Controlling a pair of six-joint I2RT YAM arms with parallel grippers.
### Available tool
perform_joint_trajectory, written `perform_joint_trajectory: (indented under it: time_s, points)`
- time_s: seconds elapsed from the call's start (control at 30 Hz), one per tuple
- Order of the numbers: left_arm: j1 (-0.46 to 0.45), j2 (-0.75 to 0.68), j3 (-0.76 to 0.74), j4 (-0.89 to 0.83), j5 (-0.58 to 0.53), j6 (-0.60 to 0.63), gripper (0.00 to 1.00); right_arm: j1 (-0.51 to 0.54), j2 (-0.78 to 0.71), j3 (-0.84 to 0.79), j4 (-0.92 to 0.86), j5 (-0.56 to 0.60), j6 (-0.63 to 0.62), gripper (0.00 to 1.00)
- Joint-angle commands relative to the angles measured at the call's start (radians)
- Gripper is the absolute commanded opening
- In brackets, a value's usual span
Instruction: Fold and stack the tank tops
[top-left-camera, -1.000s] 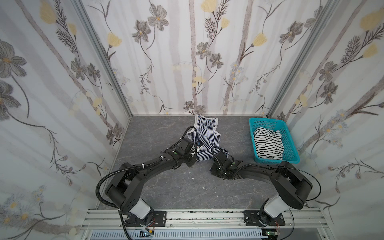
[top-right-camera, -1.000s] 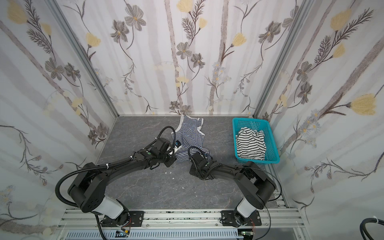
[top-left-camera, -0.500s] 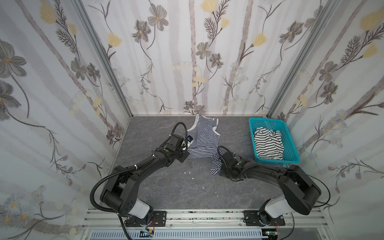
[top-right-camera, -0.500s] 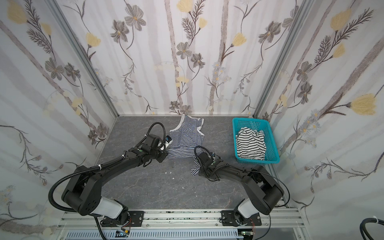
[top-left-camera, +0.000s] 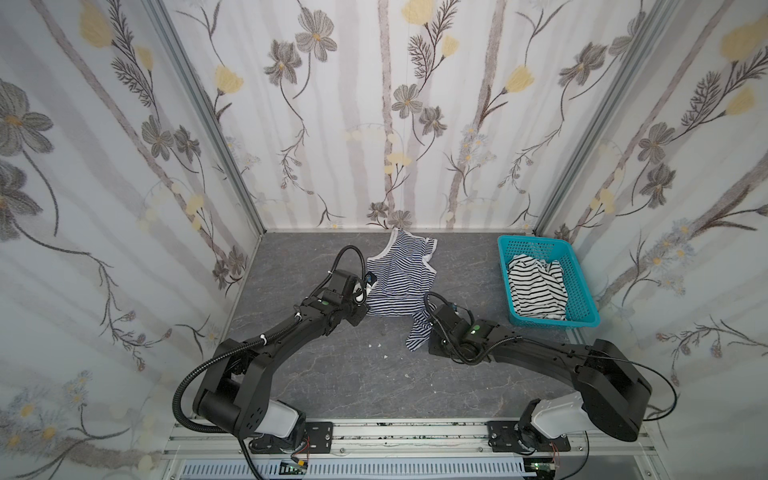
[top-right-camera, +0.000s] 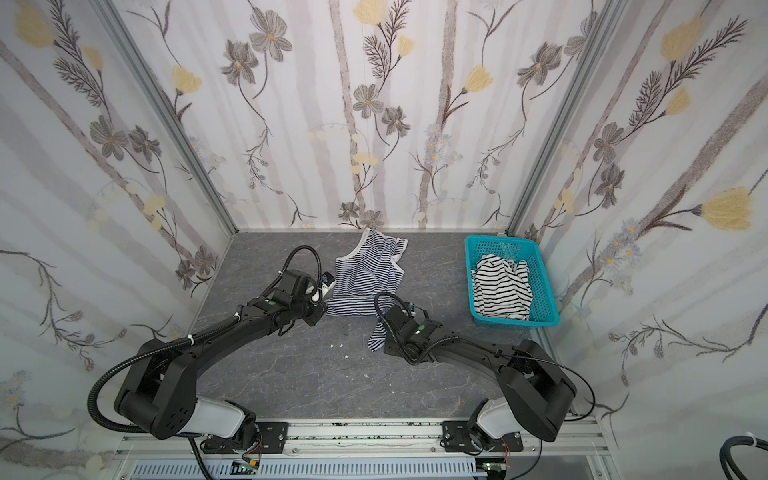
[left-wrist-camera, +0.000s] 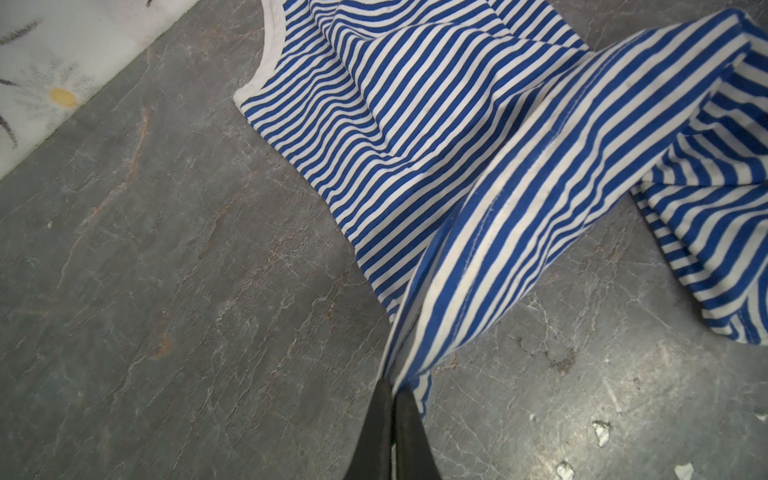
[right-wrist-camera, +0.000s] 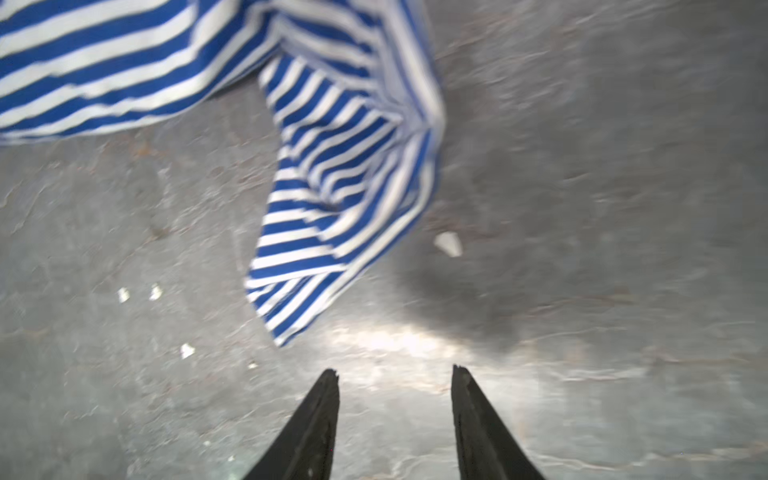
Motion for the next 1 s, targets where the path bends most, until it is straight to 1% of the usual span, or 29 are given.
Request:
perform_joint_trajectory:
  time_s: [0.0,0.17,0.33,0.5,0.73,0.97]
  points:
    - [0.002,0.009,0.002,0.013,0.027,-0.011,0.0,0.066,0.073,0.077,-0.024,0.037,0.041,0.47]
    - [0.002,0.013,0.004,0.015,0.041,-0.019,0.0,0.118,0.189,0.188,-0.037,0.048,0.019,0.45]
    - [0.002,0.008,0.005,0.016,0.044,-0.031,0.0,0.124,0.266,0.269,-0.083,0.085,-0.015,0.43]
    - [0.003,0.003,0.001,0.017,0.047,-0.041,0.0,0.115,0.315,0.298,-0.107,0.098,-0.04,0.39]
    - [0.003,0.001,-0.009,0.019,0.044,-0.042,0.0,0.119,0.331,0.288,-0.115,0.091,-0.056,0.32]
    - [0.002,0.009,-0.007,0.022,0.044,-0.048,0.0,0.117,0.364,0.295,-0.098,0.092,-0.075,0.3]
